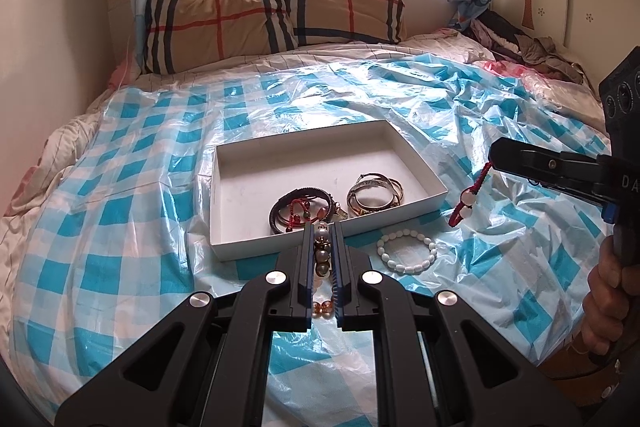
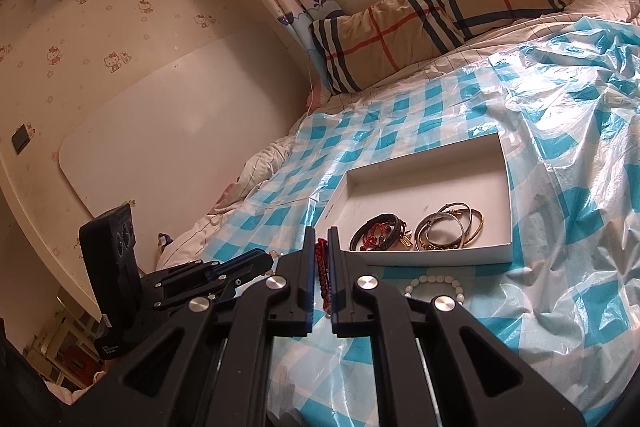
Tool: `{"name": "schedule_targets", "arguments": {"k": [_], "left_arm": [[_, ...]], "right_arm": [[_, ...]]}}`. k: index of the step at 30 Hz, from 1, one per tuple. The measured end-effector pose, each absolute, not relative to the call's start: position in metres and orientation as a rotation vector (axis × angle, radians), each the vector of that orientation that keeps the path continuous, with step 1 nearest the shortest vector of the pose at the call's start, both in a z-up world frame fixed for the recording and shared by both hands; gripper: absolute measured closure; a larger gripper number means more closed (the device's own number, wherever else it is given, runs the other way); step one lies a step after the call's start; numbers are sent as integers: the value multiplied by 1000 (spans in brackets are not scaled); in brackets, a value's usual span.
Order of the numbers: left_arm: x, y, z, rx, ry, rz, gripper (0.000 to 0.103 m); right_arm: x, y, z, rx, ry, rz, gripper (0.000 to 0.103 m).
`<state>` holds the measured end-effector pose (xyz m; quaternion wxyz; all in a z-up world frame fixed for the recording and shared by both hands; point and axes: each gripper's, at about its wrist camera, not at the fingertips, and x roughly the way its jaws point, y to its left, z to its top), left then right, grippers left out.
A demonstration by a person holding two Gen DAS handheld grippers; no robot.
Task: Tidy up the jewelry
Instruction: 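Carry both held bracelets over the white tray, then lower both bracelets into the white tray and open both tools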
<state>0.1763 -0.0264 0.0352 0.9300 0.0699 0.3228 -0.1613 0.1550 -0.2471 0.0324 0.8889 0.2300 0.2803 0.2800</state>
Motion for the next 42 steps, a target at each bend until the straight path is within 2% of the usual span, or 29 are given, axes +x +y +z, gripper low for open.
{"name": "schedule_targets", "arguments": {"k": [42], "left_arm": [[259, -43, 34, 145, 583, -336, 96]], "right_arm": [[247, -237, 16, 438, 585, 544, 96]]}}
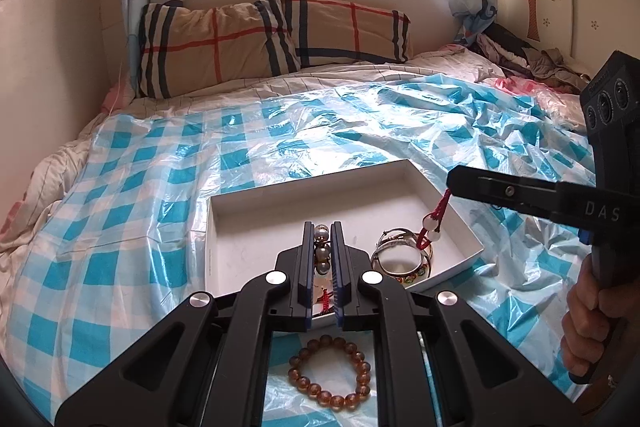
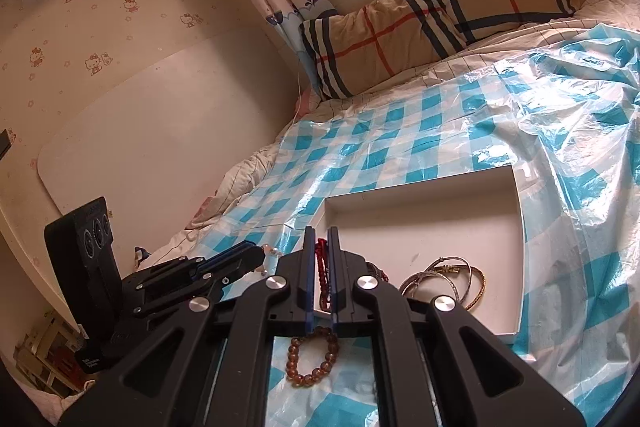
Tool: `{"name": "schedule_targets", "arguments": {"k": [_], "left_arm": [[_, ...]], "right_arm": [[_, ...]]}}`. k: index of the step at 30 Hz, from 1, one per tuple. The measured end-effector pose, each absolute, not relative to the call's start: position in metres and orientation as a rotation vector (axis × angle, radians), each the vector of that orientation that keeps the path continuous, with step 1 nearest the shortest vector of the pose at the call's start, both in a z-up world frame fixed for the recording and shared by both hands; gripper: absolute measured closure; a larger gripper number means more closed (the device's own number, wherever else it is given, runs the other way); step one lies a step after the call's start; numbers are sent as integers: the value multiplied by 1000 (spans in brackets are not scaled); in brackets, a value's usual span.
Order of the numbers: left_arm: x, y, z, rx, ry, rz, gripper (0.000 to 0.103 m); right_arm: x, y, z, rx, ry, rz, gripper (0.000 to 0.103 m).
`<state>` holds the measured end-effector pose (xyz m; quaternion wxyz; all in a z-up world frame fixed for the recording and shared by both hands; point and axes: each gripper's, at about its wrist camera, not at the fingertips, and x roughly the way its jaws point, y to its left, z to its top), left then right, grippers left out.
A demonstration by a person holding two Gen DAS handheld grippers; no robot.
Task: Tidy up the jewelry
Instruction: 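Lower both bracelets into the white tray and open both tools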
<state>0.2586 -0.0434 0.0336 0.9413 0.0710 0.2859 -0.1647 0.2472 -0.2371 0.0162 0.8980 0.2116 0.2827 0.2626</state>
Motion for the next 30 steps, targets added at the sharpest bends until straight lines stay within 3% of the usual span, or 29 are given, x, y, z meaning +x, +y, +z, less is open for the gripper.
{"name": "schedule_targets", "arguments": {"k": [3, 4, 5, 6, 10, 22, 30], "left_arm": [[277, -50, 26, 128, 598, -355, 96], [285, -52, 22, 124, 615, -360, 95], [293, -54, 16, 125, 638, -359, 95], [300, -55, 9, 126, 661, -354, 95], [310, -45, -4, 95, 708, -333, 93], [273, -12, -12, 87, 734, -285, 62], [244, -3, -36, 118, 819, -317, 57]], "right_arm": [[266, -236, 3, 411, 623, 501, 96], [274, -236, -4, 399, 653, 474, 86], [281, -237, -11, 402, 675, 456, 65], [286, -241, -17, 415, 687, 452, 60], [283, -254, -23, 436, 682, 423, 59], [234, -254, -27, 334, 739, 375, 43], [218, -238, -48, 202, 838, 356, 42]]}}
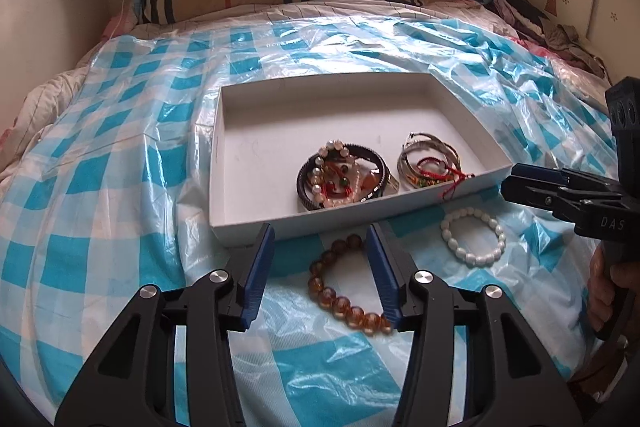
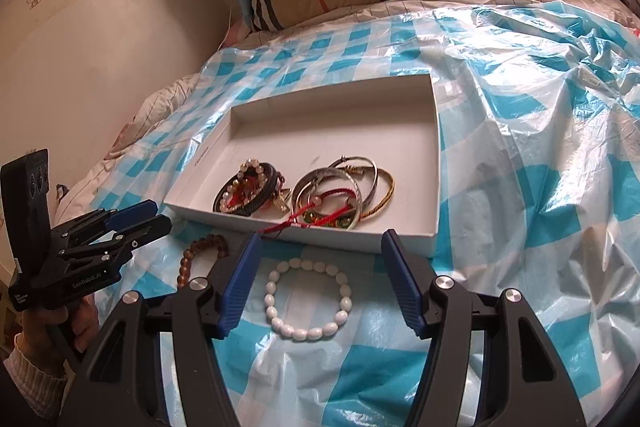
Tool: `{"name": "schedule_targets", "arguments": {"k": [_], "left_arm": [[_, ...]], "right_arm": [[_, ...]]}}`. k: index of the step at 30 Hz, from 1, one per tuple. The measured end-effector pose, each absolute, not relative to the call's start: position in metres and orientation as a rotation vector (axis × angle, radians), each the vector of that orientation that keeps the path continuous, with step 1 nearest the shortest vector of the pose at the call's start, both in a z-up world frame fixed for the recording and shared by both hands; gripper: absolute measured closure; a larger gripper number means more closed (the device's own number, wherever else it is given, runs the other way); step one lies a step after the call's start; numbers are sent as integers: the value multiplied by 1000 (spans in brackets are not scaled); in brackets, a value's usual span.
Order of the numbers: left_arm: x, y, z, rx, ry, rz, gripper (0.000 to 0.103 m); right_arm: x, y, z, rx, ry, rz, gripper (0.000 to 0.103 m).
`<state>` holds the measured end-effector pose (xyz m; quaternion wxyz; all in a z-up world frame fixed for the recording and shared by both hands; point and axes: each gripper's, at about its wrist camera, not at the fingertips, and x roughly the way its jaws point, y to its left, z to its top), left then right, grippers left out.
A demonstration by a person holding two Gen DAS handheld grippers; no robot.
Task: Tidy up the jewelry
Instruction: 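Lower both bracelets into the white tray and open both tools, then close the left tool on an amber bead bracelet while the right tool closes on a white bead bracelet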
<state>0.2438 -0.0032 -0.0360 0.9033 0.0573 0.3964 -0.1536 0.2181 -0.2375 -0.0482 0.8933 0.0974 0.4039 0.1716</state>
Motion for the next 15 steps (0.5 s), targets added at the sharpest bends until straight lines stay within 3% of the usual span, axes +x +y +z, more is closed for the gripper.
{"name": "schedule_targets", "arguments": {"k": [13, 15], "left_arm": [[252, -18, -63, 212, 904, -313, 55], [256, -22, -69, 232, 923, -312, 51]], "right_arm": [[229, -217, -73, 50, 932, 301, 42], [234, -213, -81, 25, 977, 317, 42]]}}
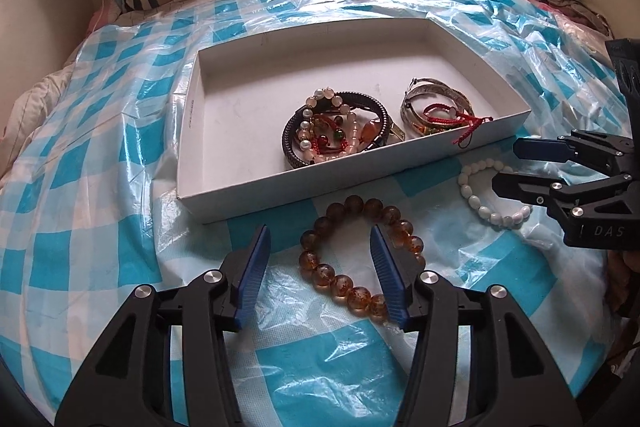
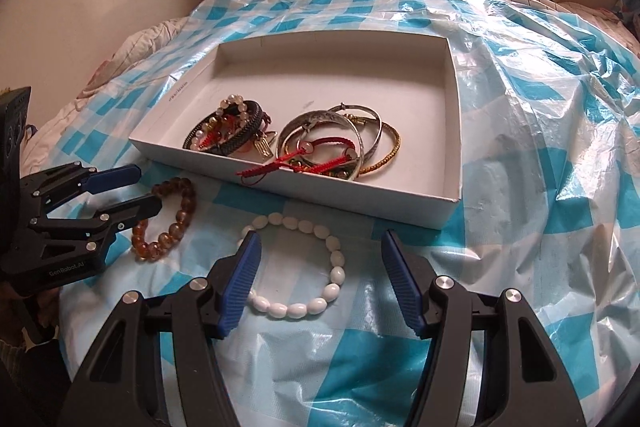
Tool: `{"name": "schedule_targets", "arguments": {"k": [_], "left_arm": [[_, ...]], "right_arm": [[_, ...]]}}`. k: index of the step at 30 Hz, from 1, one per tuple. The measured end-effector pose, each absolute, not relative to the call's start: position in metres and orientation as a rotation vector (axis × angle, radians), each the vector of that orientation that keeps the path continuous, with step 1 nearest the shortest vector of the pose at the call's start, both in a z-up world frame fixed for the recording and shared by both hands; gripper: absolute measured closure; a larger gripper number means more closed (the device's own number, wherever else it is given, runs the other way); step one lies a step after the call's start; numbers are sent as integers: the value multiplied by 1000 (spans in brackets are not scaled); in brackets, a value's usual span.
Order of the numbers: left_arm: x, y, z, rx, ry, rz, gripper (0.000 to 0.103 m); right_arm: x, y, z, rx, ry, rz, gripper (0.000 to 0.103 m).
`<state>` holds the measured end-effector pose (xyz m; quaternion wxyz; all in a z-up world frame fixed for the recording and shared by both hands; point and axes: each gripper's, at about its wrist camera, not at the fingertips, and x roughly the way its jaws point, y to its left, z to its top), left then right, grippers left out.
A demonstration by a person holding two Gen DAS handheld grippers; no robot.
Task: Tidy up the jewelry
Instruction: 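Close the left tool on an amber bead bracelet while the right tool closes on a white bead bracelet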
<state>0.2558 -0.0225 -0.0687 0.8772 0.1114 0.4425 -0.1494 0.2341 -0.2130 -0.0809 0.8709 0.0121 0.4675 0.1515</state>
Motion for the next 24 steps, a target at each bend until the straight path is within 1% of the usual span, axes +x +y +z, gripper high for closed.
{"name": "schedule_targets", "arguments": {"k": [1, 2, 5, 6, 7, 8, 15, 21, 24], "left_arm": [[257, -25, -71, 243, 931, -315, 47], [257, -28, -73, 259, 937, -320, 46], [254, -34, -77, 291, 942, -346, 46], [252, -35, -76, 291, 943, -359, 47], [250, -36, -76, 288, 946, -372, 52], [249, -36, -76, 287, 948, -376, 53], [251, -37, -77, 282, 952, -361, 51], [254, -35, -80, 264, 955, -362, 48], [255, -35, -82, 264, 950, -365, 48]], "right_arm": [[235, -209, -83, 3, 988, 322, 41], [234, -205, -84, -22, 989, 324, 40], [226, -193, -84, -76, 994, 377, 41], [222, -191, -84, -80, 997, 399, 44], [219, -190, -83, -77, 1001, 418, 51], [217, -191, -81, -65, 1005, 430, 52], [225, -196, -82, -26, 1007, 405, 52], [229, -199, -85, 4, 1010, 416, 50], [228, -191, -86, -52, 1000, 403, 52]]}}
